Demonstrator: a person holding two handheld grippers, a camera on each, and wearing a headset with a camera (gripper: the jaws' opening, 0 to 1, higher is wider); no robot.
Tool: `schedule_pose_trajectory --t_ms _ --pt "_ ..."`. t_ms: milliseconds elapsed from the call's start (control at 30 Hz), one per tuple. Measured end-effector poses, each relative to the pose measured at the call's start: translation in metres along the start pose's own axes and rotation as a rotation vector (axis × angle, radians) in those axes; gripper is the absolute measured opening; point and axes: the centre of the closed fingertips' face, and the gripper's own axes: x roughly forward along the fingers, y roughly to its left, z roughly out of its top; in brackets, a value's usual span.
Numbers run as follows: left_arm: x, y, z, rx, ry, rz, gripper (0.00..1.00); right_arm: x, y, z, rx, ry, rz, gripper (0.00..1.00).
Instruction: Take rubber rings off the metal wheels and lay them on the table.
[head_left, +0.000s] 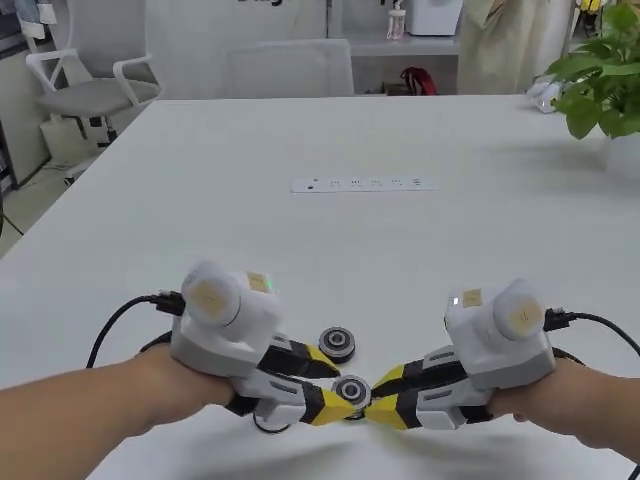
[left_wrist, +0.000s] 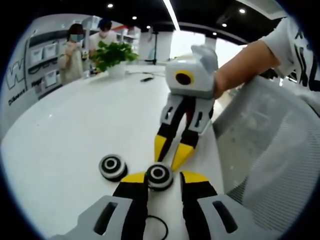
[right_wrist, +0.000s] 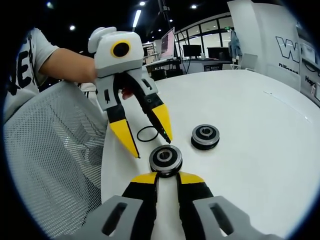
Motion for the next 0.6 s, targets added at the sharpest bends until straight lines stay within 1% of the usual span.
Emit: schedule_pose_trajectory --t_ms 100,233,400,500,533,600 --pt "0.0032 0.0007 0.0005 0.006 0.005 0.004 0.24 0.0000 -0.0001 0.0001 0.001 -0.001 -0.001 0.11" --pt "0.0059 0.0030 -0.0016 0.015 0.020 0.020 0.20 -0.0008 0.0006 -0.0001 0.003 -0.001 0.000 0.10" --pt "0.0093 0.0056 -0.0048 0.033 0.040 0.041 0.18 -0.0012 0.0001 -0.0001 0.004 -0.004 -0.001 0.10" --pt "0.0099 0.0045 -0.0043 0.047 0.042 0.046 0.17 -0.0012 -0.0003 0.0001 0.005 -0.006 -0.002 0.09" --pt "0.0099 0.0057 -0.0038 0.063 0.044 0.054 0.16 -0.0012 -0.0004 0.0000 0.006 -0.007 -0.002 0.09" --pt "0.0096 0.0059 -0.0034 0.060 0.044 0.055 0.16 -0.0012 -0.0006 0.0000 0.007 -0.009 -0.003 0.09"
